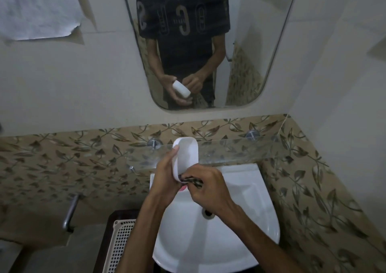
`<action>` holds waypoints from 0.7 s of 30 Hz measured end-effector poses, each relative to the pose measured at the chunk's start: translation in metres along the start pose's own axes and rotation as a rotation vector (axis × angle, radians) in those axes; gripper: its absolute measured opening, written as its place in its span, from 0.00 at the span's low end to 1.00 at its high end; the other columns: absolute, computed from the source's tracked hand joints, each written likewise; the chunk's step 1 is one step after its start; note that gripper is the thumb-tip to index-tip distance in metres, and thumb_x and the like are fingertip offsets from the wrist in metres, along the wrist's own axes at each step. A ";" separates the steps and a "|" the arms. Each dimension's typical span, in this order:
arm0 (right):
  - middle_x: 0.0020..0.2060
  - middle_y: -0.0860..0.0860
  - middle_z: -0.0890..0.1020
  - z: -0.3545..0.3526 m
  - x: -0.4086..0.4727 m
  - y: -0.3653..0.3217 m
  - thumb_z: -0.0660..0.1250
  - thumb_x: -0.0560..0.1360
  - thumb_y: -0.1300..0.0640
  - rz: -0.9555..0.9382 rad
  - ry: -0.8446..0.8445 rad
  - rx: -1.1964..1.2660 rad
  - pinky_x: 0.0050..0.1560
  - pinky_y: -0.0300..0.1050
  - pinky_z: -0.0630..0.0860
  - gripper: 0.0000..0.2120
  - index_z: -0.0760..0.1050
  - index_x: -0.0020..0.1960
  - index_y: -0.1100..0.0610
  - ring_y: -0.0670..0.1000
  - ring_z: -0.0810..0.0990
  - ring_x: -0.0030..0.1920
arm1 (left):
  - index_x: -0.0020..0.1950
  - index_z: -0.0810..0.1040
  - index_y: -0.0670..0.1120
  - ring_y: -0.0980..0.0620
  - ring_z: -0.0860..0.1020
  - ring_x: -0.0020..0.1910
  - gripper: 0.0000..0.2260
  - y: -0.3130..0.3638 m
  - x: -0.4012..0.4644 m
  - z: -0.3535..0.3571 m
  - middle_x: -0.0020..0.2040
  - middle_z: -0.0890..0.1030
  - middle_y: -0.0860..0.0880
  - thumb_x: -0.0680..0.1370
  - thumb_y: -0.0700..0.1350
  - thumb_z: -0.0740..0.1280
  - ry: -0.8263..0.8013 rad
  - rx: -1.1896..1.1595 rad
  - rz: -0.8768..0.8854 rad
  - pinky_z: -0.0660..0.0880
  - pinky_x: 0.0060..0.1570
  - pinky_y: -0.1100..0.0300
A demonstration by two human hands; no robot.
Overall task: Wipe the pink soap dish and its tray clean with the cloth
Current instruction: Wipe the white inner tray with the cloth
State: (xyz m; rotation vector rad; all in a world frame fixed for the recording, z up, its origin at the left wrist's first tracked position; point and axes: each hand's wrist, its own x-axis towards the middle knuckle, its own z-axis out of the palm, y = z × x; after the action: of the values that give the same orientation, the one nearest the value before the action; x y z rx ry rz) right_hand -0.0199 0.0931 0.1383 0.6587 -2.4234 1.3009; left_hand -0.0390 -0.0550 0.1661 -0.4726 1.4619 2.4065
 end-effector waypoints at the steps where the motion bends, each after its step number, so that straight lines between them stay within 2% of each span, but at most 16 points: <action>1: 0.47 0.48 0.89 -0.002 0.000 0.000 0.71 0.69 0.66 -0.033 -0.028 -0.049 0.49 0.42 0.82 0.13 0.87 0.50 0.56 0.46 0.86 0.47 | 0.69 0.80 0.47 0.38 0.81 0.57 0.32 0.002 -0.001 0.000 0.62 0.84 0.36 0.69 0.62 0.76 -0.010 -0.051 -0.004 0.75 0.56 0.43; 4: 0.48 0.45 0.89 -0.002 -0.003 -0.004 0.70 0.70 0.59 0.074 -0.103 0.040 0.52 0.39 0.82 0.13 0.88 0.52 0.53 0.42 0.85 0.48 | 0.66 0.82 0.46 0.40 0.85 0.51 0.28 -0.002 -0.002 0.004 0.57 0.86 0.38 0.71 0.60 0.76 0.015 -0.184 0.024 0.83 0.46 0.49; 6: 0.48 0.42 0.89 -0.001 -0.001 -0.009 0.70 0.72 0.56 0.246 -0.141 0.188 0.56 0.40 0.82 0.12 0.88 0.53 0.50 0.40 0.86 0.50 | 0.65 0.82 0.44 0.40 0.85 0.49 0.27 -0.009 -0.003 0.007 0.53 0.85 0.37 0.72 0.59 0.75 0.047 -0.252 0.041 0.83 0.46 0.48; 9: 0.45 0.41 0.89 -0.007 0.010 -0.011 0.74 0.72 0.60 0.358 -0.167 0.318 0.56 0.41 0.83 0.10 0.89 0.51 0.51 0.40 0.87 0.49 | 0.59 0.87 0.43 0.40 0.85 0.48 0.24 -0.014 -0.002 0.012 0.51 0.85 0.36 0.74 0.60 0.72 0.044 -0.230 0.069 0.83 0.50 0.47; 12: 0.44 0.44 0.89 -0.011 0.020 -0.012 0.75 0.70 0.61 0.332 -0.114 0.310 0.55 0.40 0.83 0.10 0.89 0.50 0.52 0.41 0.87 0.47 | 0.54 0.88 0.42 0.41 0.86 0.47 0.22 -0.015 -0.001 0.014 0.49 0.86 0.37 0.77 0.60 0.69 0.000 -0.220 0.096 0.85 0.47 0.49; 14: 0.46 0.45 0.90 -0.009 0.022 -0.017 0.75 0.71 0.60 0.237 -0.019 0.228 0.54 0.39 0.84 0.11 0.88 0.52 0.53 0.41 0.87 0.47 | 0.52 0.89 0.43 0.44 0.87 0.46 0.21 -0.014 -0.002 0.015 0.48 0.87 0.39 0.77 0.59 0.68 -0.028 -0.203 0.091 0.85 0.43 0.51; 17: 0.51 0.52 0.89 -0.007 0.034 -0.017 0.76 0.72 0.63 0.015 0.160 0.054 0.56 0.42 0.83 0.11 0.88 0.54 0.58 0.47 0.87 0.50 | 0.58 0.87 0.44 0.44 0.85 0.57 0.21 -0.019 -0.007 0.014 0.58 0.85 0.38 0.82 0.57 0.64 -0.083 -0.212 0.123 0.83 0.57 0.50; 19: 0.51 0.54 0.87 -0.012 0.043 -0.014 0.76 0.73 0.64 0.010 0.217 -0.047 0.53 0.44 0.83 0.10 0.87 0.54 0.59 0.51 0.85 0.49 | 0.62 0.86 0.46 0.44 0.84 0.60 0.20 -0.025 -0.008 0.011 0.62 0.84 0.40 0.84 0.57 0.61 -0.105 -0.205 0.135 0.78 0.63 0.47; 21: 0.49 0.53 0.88 -0.015 0.041 -0.012 0.76 0.72 0.64 0.075 0.190 -0.119 0.50 0.47 0.83 0.10 0.88 0.53 0.57 0.51 0.85 0.47 | 0.64 0.85 0.46 0.44 0.84 0.58 0.21 -0.025 -0.008 0.012 0.60 0.85 0.41 0.82 0.59 0.62 -0.083 -0.211 0.121 0.79 0.62 0.46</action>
State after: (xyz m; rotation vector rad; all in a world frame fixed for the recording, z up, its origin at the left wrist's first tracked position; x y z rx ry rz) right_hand -0.0476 0.0901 0.1746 0.3973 -2.3673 1.1779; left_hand -0.0236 -0.0337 0.1548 -0.3336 1.2415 2.6570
